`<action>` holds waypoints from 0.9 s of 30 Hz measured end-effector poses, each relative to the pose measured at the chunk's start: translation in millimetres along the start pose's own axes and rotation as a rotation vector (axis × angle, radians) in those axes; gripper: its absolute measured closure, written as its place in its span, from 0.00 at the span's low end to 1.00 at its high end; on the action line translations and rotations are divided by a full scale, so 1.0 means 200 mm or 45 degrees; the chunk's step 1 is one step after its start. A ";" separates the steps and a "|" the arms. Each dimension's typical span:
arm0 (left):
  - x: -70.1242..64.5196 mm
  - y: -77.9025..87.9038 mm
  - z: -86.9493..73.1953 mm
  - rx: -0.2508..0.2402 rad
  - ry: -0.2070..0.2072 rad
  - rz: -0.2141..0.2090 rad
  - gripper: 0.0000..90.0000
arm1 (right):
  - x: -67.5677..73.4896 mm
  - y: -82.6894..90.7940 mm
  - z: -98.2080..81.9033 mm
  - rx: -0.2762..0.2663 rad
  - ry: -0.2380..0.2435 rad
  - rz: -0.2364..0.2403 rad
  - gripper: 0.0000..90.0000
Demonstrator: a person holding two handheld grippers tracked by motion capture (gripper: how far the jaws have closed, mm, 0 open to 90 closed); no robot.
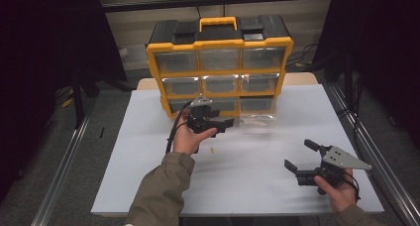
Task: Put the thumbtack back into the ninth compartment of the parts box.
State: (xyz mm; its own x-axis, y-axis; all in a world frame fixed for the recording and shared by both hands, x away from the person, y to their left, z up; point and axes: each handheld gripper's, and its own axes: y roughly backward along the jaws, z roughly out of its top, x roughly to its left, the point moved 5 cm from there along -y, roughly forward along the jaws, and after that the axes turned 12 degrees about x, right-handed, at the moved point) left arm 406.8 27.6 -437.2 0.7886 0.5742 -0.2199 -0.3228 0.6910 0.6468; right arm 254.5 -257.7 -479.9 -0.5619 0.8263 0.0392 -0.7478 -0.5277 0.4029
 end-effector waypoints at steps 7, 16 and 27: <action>0.00 0.01 -0.04 -0.026 -0.007 0.007 0.23 | 0.00 0.00 0.00 -0.001 0.007 -0.003 0.00; 0.02 0.02 -0.09 -0.018 -0.012 0.030 0.17 | 0.00 0.00 0.00 0.000 0.007 -0.001 0.00; 0.05 0.03 -0.17 0.004 -0.006 0.054 0.14 | 0.00 0.00 0.00 0.002 0.008 -0.002 0.00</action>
State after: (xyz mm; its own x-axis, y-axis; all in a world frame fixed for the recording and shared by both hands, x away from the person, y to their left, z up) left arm 395.5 53.2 -460.4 0.7767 0.6007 -0.1892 -0.3541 0.6650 0.6576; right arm 255.0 -257.7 -480.4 -0.5631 0.8257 0.0328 -0.7479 -0.5261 0.4047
